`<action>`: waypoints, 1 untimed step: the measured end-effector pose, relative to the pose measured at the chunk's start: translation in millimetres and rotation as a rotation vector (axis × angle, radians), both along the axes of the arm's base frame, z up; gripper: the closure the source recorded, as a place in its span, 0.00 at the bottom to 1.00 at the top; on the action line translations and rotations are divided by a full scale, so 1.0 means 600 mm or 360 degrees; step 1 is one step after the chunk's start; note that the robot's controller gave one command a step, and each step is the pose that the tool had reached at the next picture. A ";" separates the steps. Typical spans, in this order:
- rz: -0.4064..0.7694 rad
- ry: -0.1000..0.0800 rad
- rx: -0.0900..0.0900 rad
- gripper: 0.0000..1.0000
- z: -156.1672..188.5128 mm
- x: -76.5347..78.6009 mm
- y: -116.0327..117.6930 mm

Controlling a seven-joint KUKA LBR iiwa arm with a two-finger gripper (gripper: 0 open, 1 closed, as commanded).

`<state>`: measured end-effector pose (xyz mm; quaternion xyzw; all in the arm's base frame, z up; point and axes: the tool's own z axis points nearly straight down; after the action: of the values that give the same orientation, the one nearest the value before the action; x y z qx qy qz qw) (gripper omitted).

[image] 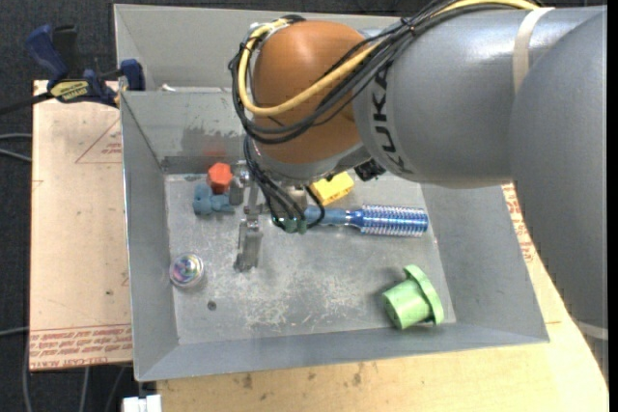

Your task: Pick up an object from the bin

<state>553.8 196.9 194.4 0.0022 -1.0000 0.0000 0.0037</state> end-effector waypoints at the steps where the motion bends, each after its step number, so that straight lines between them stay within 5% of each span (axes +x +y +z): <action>1: -0.0170 -0.0008 -0.0005 0.00 0.033 -0.104 -0.190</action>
Offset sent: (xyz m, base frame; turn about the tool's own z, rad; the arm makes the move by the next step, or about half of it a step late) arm -0.0616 -0.1093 0.0196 0.0982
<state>491.2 83.2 213.9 -0.0512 -0.9987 0.0013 0.0011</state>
